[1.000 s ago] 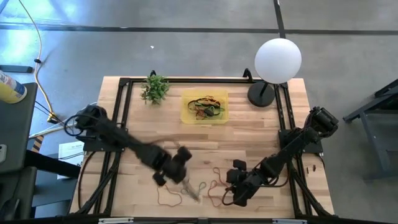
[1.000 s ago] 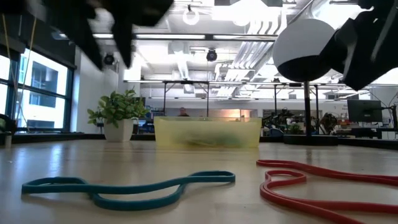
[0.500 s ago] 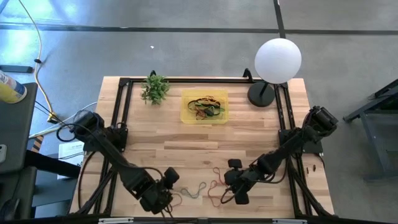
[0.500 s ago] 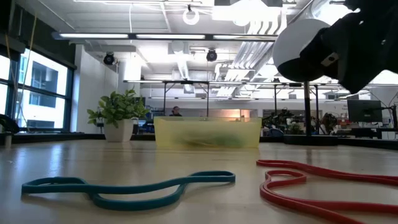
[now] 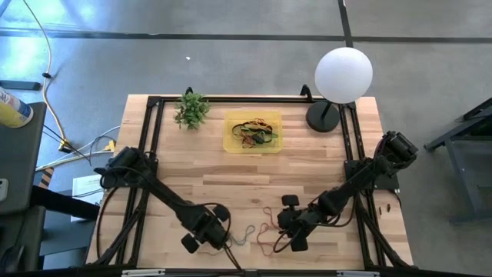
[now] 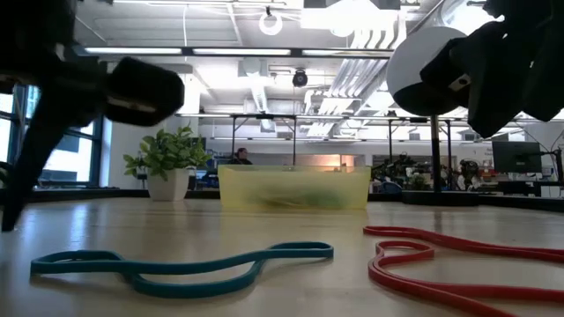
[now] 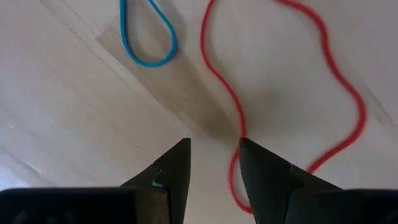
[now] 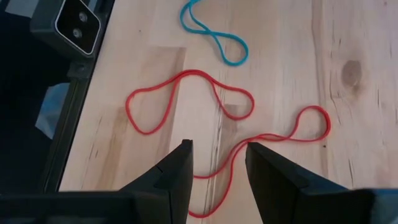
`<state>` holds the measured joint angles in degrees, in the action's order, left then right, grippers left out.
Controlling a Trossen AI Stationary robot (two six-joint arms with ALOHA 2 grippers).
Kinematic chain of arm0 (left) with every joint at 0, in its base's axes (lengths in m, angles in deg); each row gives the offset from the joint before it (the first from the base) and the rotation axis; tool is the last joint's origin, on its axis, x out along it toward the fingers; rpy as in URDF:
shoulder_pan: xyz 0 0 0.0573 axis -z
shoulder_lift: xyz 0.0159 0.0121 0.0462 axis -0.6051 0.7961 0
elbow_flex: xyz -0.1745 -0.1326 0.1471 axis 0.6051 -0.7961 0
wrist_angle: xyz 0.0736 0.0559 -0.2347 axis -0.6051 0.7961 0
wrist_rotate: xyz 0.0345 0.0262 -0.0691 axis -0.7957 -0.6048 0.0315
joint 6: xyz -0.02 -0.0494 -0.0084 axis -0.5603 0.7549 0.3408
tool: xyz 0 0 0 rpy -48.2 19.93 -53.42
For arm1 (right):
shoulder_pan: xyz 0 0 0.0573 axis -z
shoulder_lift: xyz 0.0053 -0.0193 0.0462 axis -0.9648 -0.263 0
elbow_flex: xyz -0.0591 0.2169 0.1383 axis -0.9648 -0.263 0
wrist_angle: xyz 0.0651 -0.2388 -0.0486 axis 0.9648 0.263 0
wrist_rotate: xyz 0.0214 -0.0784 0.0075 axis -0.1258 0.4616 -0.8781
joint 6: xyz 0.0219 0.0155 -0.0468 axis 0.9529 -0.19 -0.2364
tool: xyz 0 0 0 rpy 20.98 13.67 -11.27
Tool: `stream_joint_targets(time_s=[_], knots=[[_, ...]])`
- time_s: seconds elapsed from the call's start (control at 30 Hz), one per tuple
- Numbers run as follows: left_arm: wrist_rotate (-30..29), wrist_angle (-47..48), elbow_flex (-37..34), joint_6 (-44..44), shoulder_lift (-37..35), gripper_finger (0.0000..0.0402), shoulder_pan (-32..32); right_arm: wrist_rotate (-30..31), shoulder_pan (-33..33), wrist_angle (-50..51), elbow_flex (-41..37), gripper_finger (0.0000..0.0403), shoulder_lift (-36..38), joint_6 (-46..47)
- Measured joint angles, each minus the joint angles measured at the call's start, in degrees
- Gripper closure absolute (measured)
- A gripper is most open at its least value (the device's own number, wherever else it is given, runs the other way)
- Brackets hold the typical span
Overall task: Pick and place rubber bands into bin
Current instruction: Put the bottom left red rubber band into the yellow bin
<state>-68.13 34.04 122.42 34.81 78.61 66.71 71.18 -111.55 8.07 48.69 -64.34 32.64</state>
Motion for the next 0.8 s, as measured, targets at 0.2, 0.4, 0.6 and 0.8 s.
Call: stream_joint_targets(time_s=[0.2, 0.4, 0.6, 0.8], knots=[[0.21, -0.66, 0.02, -1.48, 1.05, 0.0279, 0.17, -0.02, 0.0, 0.01, 0.0, 0.0265, 0.0, 0.07], [0.8, -1.58, 0.02, -1.37, 1.05, 0.0279, 0.17, 0.48, 0.0, 0.51, 0.0, 0.0265, 0.0, -0.24], [1.88, -2.24, 0.02, -1.33, 1.05, 0.0279, 0.17, 0.95, 0.0, 1.28, 0.0, 0.0265, 0.0, -0.24], [3.76, -2.97, 0.02, -0.97, 1.1, 0.0279, 0.26, 1.07, 0.0, 1.3, 0.0, 0.0265, 0.0, -0.2]])
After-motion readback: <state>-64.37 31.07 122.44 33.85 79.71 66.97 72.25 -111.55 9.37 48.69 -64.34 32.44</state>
